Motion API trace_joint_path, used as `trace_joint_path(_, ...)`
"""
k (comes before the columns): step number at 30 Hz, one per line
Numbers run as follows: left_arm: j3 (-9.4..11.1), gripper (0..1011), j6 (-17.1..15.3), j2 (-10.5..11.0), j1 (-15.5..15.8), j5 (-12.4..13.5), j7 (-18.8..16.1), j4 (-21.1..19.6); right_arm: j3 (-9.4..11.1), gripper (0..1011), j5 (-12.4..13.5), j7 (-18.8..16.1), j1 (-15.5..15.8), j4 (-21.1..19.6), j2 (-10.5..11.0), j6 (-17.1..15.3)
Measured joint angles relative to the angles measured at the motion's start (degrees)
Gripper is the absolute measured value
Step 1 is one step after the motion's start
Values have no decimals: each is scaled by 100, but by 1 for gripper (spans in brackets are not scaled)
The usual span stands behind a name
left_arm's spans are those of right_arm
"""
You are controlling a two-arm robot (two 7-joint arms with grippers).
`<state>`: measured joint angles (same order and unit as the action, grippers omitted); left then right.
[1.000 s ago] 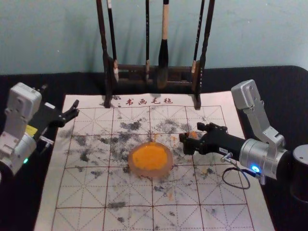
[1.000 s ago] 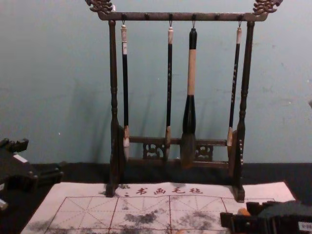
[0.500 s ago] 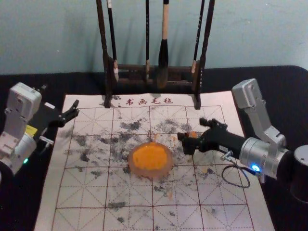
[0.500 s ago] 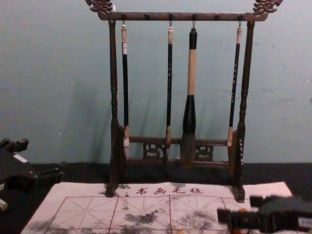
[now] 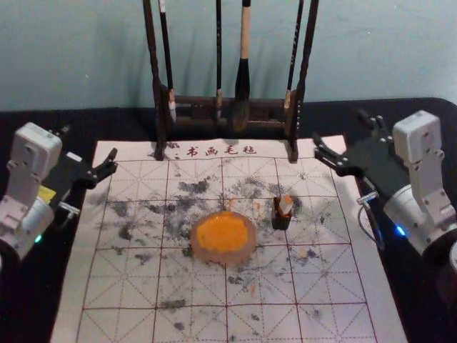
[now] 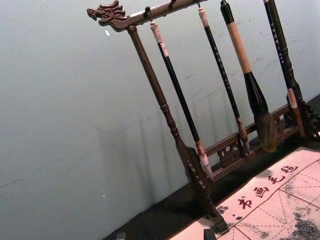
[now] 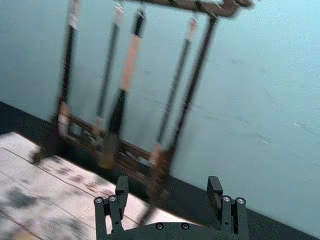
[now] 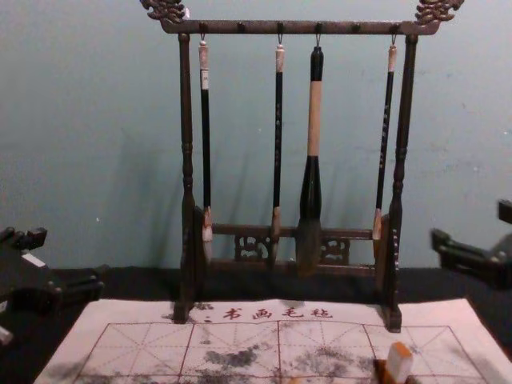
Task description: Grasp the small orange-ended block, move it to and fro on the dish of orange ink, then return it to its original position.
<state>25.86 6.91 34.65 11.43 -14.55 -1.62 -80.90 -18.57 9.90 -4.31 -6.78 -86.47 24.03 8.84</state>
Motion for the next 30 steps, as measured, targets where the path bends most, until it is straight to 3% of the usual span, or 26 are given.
trace_joint_path(5,0,1001,0,0,0,0,0,0,65,1000,-260,206,79,238,-37,-130)
trace_joint_path(11,0,1001,0,0,0,0,0,0,82,1000,-259,55,138,410,-83,-293)
trace_joint_path(30,0,1001,0,0,0,0,0,0,78,1002,-256,71,128,371,-70,-280)
